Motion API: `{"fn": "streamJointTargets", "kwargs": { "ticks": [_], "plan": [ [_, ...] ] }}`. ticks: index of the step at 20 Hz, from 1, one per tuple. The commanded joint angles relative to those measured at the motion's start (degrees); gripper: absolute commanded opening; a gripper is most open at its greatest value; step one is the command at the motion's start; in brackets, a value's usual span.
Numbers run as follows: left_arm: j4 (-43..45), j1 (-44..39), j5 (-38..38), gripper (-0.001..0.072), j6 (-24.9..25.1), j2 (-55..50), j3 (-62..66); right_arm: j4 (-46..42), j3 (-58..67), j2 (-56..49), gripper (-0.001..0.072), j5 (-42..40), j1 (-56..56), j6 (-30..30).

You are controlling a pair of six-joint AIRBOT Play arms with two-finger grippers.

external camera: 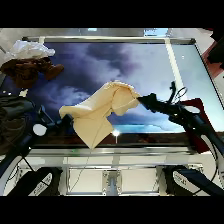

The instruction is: Fold the shirts.

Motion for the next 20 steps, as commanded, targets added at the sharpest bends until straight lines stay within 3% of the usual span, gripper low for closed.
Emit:
{"fn": "streamJointTargets", "kwargs": {
  "ticks": [1, 5, 10, 16, 20],
  "plan": [
    [1.70, 0.02, -2.08, 0.0007, 9.84, 5.97, 13.46, -13.22, 3.39, 9.70, 0.0027, 5.14, -6.73, 5.44],
    [14.60, 0.02, -14.38, 0.0007, 9.79, 15.50, 33.38, -31.71, 13.75, 25.51, 0.0027, 15.37, -16.55, 14.56],
    [21.09, 0.00, -25.11, 0.0006, 11.10, 20.90, 57.86, -40.68, 34.07, 38.69, 0.0025, 16.28, -25.14, 17.40],
    [21.03, 0.00, -28.79, 0.0005, 14.97, 19.34, 72.06, -44.63, 55.63, 31.52, 0.0024, 11.45, -27.02, 16.61],
    [23.10, 0.00, -36.92, 0.0005, 15.78, 10.01, 72.04, -36.13, 58.58, 19.23, 0.0025, 15.17, -26.97, 14.93]
  ]
}}
